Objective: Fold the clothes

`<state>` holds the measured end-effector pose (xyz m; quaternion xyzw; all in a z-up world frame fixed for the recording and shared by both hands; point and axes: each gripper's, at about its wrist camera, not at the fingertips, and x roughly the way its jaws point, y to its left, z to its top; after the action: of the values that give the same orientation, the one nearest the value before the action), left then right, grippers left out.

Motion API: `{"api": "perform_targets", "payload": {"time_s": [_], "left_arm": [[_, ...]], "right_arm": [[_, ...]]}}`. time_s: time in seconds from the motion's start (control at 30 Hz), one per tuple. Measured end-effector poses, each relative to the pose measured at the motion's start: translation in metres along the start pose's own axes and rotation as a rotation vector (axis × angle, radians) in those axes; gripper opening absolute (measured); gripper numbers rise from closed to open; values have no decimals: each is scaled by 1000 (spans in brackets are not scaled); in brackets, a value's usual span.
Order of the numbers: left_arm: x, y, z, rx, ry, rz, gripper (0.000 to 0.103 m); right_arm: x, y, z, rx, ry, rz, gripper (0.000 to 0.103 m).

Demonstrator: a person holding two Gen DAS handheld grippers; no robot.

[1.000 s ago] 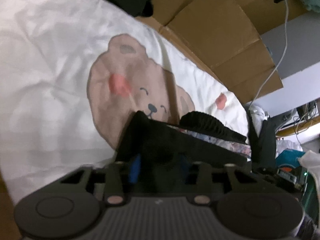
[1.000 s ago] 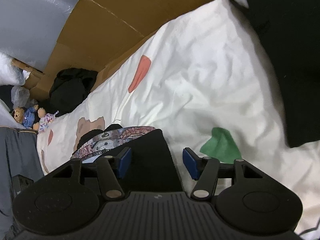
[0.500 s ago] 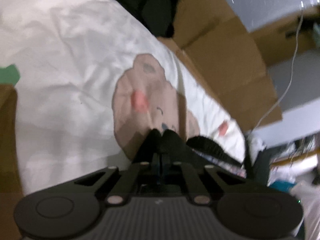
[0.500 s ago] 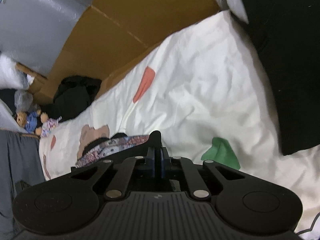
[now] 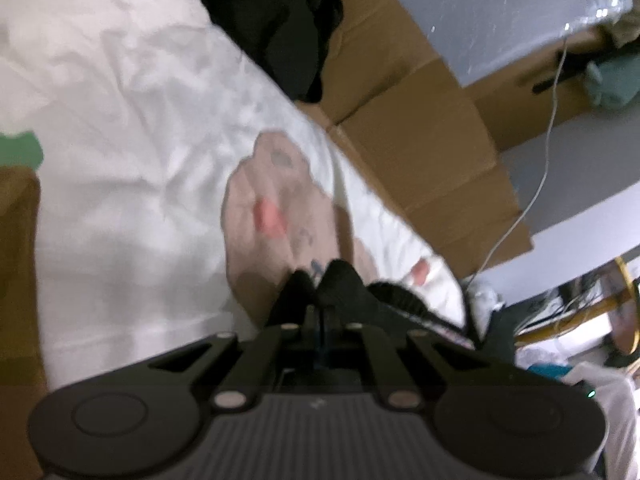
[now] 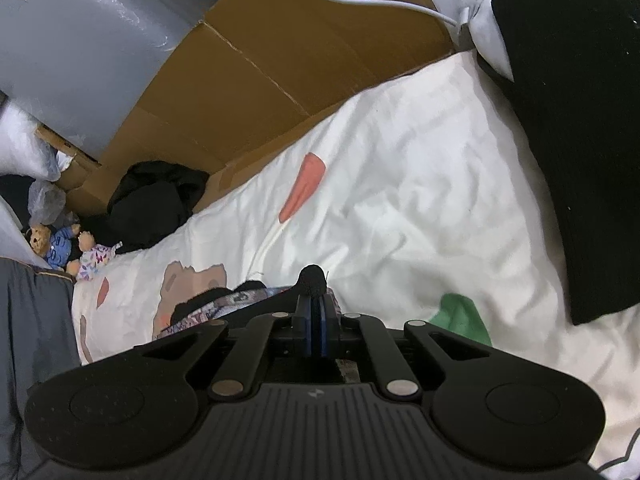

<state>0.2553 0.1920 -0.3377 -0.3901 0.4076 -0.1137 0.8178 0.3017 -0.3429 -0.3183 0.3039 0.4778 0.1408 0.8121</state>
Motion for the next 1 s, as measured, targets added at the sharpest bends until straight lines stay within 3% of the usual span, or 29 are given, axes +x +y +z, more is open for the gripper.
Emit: {"api": "perform_targets", "payload": {"time_s": [0.2, 0.27, 0.33, 0.37, 0.4, 0.5, 0.67, 0.87, 1.0], "left_arm": [[16, 14, 1, -8, 45, 26, 4], [13, 15, 1, -4, 30, 59, 19], [9, 16, 3, 0, 13, 68, 33], [7, 17, 4, -3, 13, 56, 37], [6, 17, 4, -2, 18, 48, 39], [10, 15, 0, 34, 46, 68, 42], [24, 9, -9, 88, 89, 92, 42], [37, 6, -13, 133, 88, 136, 42], [43, -8, -20, 233, 94, 198, 43]], "right_arm": [[8, -13, -6, 51, -9, -12, 7], [8, -17, -9, 71, -20, -20, 10], [5, -21, -13, 88, -48, -19, 31], [4, -23, -16, 94, -52, 0, 53], [3, -25, -19, 100, -57, 19, 63], [6, -23, -27, 68, -30, 48, 64], [18, -18, -34, 9, -3, -4, 64], [31, -12, -34, -44, 17, -50, 63], [44, -5, -36, -85, 30, -101, 64]]}}
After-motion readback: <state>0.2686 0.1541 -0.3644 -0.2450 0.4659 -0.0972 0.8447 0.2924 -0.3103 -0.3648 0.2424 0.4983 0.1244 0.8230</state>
